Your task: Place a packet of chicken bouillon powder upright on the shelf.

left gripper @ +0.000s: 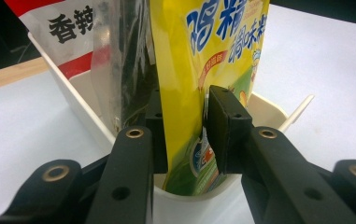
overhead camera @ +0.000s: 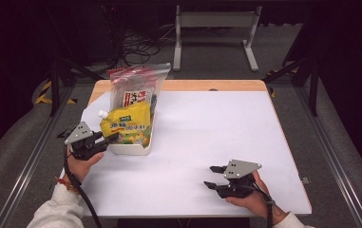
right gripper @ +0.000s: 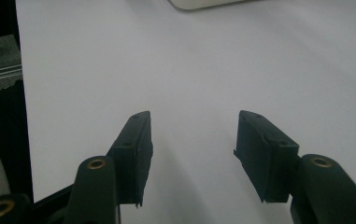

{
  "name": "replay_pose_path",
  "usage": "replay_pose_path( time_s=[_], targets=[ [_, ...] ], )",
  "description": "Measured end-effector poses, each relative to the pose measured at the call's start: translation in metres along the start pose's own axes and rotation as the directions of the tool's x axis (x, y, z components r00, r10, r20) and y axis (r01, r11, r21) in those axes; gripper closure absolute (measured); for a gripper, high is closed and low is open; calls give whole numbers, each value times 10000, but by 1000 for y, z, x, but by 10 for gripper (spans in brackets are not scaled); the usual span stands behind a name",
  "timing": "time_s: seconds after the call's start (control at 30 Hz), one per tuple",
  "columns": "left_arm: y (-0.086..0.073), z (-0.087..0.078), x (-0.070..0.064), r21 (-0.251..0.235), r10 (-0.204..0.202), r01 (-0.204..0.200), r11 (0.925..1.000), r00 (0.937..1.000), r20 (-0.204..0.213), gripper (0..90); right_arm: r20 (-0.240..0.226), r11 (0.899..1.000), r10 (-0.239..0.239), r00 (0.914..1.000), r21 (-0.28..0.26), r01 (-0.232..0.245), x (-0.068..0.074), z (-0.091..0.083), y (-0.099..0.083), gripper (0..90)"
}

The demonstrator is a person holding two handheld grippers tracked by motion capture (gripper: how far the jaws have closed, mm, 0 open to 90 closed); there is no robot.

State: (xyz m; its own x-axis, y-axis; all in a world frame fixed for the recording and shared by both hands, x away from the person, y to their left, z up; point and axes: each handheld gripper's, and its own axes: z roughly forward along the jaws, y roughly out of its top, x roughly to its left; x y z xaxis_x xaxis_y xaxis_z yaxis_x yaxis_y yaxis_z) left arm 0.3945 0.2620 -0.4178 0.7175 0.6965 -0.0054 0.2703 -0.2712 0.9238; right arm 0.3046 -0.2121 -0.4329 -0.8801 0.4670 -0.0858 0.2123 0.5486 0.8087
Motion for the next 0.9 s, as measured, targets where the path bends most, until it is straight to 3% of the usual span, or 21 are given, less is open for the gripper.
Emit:
replay_pose_path(
  time_s=[0.33, 0.47, 0.73, 0.87, 0.9],
  targets=[
    [5, -3, -9, 127, 48, -45, 9999, 9997, -234, 586, 53, 10000, 22, 10000, -19, -22, -1, -1, 0, 455],
    [7, -11, -10, -192, -89, 79, 9998, 9987, -503, 498, 77, 10000, 23, 10000, -10, -22, -1, -2, 0, 452],
    [6, -19, -13, 124, -242, 254, 9996, 9958, -880, 381, 189, 10000, 37, 9998, -23, -36, -3, -3, 1, 448],
    [7, -23, -17, 140, -222, 240, 9996, 9928, -1179, 296, 211, 10000, 89, 9997, -26, -88, -3, -3, 1, 444],
    [7, -27, -20, 185, -165, 193, 9996, 9896, -1427, 270, 243, 9999, 104, 9997, -30, -104, -4, -3, 1, 442]
  ],
)
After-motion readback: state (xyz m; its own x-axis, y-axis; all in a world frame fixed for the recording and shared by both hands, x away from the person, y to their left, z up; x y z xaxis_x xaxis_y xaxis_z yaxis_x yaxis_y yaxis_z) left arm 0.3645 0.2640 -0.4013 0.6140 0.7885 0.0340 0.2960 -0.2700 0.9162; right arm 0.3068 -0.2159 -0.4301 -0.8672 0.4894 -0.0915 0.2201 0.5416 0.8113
